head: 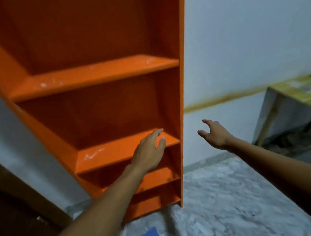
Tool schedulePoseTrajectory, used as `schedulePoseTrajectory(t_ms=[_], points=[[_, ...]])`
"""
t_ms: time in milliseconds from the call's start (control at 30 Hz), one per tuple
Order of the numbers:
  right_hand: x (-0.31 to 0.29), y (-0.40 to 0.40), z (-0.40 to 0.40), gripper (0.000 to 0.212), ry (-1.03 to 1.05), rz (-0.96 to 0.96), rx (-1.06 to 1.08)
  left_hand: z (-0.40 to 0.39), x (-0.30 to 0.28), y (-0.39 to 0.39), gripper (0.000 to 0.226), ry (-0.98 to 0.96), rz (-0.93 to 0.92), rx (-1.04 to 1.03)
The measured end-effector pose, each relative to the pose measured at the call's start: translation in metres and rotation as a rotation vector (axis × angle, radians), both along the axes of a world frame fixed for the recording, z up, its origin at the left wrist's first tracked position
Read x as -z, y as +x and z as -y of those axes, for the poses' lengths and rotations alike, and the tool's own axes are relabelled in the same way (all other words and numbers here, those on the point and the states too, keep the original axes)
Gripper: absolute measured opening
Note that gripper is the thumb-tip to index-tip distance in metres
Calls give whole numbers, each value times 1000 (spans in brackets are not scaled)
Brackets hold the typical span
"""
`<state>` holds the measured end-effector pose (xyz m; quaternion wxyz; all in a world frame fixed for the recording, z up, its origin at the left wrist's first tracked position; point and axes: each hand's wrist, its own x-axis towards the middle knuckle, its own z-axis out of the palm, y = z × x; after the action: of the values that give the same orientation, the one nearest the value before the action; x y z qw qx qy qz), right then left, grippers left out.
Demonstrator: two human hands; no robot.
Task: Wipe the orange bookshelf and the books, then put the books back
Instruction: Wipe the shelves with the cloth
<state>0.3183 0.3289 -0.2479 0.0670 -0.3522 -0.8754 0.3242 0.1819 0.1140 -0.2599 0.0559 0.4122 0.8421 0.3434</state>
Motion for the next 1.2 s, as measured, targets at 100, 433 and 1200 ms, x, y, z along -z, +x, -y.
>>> schedulePoseTrajectory(t_ms=[100,433,1200], points=[[-79,14,-12,63,15,-79,12,-21,-77,11,43,55,-44,50],[-257,59,-20,60,182,-354,105,-54,-260,32,47,230,-221,180],[-378,13,-135,48,338,-771,185,-221,-416,2,40,412,-291,121]])
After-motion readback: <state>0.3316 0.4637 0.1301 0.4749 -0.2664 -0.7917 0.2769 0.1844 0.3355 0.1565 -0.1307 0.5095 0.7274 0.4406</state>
